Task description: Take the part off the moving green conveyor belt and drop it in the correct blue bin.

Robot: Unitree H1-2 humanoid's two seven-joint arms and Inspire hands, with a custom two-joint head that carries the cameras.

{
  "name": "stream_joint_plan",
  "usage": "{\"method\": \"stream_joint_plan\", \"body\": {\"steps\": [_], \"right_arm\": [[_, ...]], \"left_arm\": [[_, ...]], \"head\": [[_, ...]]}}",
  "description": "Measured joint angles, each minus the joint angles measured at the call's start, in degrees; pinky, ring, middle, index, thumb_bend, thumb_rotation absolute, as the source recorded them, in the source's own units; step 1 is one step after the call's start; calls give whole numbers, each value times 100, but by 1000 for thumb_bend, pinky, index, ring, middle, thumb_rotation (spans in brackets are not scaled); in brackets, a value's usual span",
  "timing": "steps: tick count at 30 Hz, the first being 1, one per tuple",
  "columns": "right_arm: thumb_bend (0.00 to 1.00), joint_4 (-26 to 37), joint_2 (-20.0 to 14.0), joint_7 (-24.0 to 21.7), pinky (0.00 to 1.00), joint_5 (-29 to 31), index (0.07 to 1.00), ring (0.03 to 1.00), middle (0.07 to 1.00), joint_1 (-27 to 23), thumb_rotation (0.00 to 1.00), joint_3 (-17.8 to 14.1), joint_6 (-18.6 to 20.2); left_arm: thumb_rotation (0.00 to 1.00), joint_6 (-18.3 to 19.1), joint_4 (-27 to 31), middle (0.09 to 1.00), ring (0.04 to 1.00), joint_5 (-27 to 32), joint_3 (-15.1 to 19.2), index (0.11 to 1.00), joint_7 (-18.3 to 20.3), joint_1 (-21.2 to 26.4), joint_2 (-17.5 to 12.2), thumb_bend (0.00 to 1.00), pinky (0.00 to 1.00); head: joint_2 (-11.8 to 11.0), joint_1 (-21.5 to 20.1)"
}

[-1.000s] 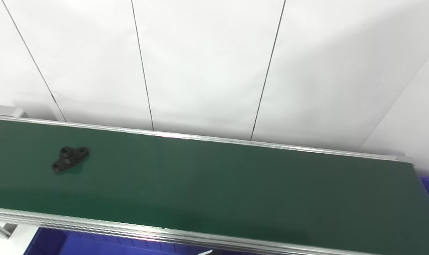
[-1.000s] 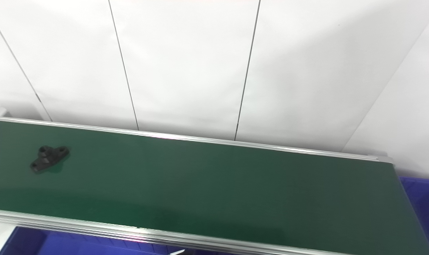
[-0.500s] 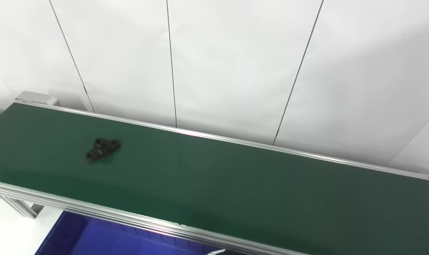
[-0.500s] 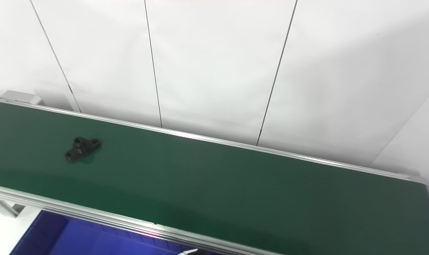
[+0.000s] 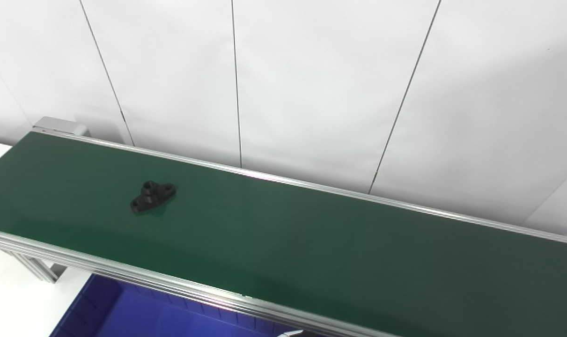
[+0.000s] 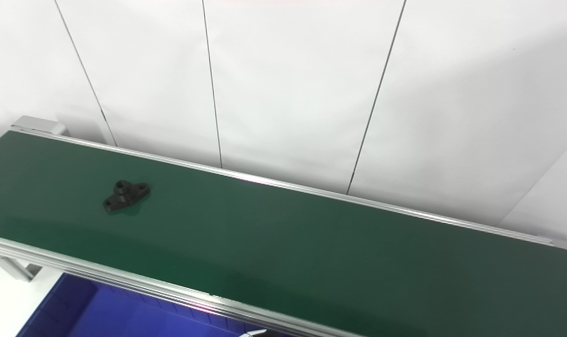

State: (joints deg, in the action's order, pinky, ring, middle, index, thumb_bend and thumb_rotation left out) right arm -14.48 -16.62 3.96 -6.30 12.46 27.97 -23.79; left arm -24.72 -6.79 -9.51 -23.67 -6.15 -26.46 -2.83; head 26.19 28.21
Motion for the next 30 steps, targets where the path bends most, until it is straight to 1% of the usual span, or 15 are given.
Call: {"method": "stream_joint_plan", "body": {"steps": [3, 7, 9, 11, 14, 16, 19, 20, 23, 25, 28, 30], "right_arm": [[922, 0, -1, 30, 590, -47, 851, 702, 807, 0, 1000, 11, 0], [917, 2, -3, 40, 582, -74, 854, 696, 806, 1, 1000, 24, 0], [931, 20, -23, 50, 571, -90, 844, 682, 793, 0, 1000, 49, 0], [953, 115, -87, 93, 564, -182, 825, 669, 783, 1, 1000, 112, 0], [948, 439, -263, 185, 555, -342, 807, 652, 771, 2, 1000, 198, -1], [936, 652, -425, 326, 565, -466, 803, 655, 768, -20, 1000, 295, -10], [928, 796, -658, 569, 573, -604, 798, 665, 770, -86, 1000, 512, -18], [909, 856, -730, 666, 565, -649, 793, 658, 770, -100, 1000, 594, -20], [890, 1070, -912, 915, 552, -750, 789, 655, 770, -152, 999, 824, -23], [857, 1223, -1020, 1059, 516, -807, 807, 657, 774, -185, 996, 948, -25], [840, 1482, -1250, 1324, 521, -878, 824, 673, 779, -276, 990, 1169, -30], [814, 1617, -1413, 1469, 526, -894, 835, 682, 784, -372, 969, 1346, -32]], "left_arm": [[876, 0, 0, 767, 766, 2, 0, 793, 1, 3, -2, 793, 730], [875, 0, -3, 763, 760, 18, 2, 792, 27, 4, -3, 804, 720], [879, 0, -3, 762, 761, 18, 3, 792, 28, 4, -3, 805, 721], [884, 0, -3, 763, 762, 17, 6, 793, 28, 4, -2, 810, 719], [889, 0, -1, 766, 763, 3, 12, 791, 28, 4, 1, 808, 707], [889, 0, 0, 767, 763, -3, 14, 792, 29, 3, 2, 813, 704], [885, 0, 2, 768, 760, -4, 15, 794, 37, 2, 4, 812, 698], [888, 0, 3, 766, 757, -4, 16, 794, 38, 1, 6, 812, 692], [892, 0, 10, 767, 756, -33, 19, 793, 38, -2, 10, 807, 689], [897, 0, 22, 772, 757, -110, 22, 792, 38, -5, 15, 811, 682], [888, 0, 26, 775, 754, -127, 26, 792, 38, -7, 19, 810, 674], [887, 0, 25, 778, 753, -125, 27, 794, 43, -8, 20, 810, 672]], "head": [[0, 0], [35, -26], [35, -26], [53, 0], [61, 26], [70, 35], [88, 35], [97, 44], [114, 70], [123, 79], [132, 88], [132, 88]]}}
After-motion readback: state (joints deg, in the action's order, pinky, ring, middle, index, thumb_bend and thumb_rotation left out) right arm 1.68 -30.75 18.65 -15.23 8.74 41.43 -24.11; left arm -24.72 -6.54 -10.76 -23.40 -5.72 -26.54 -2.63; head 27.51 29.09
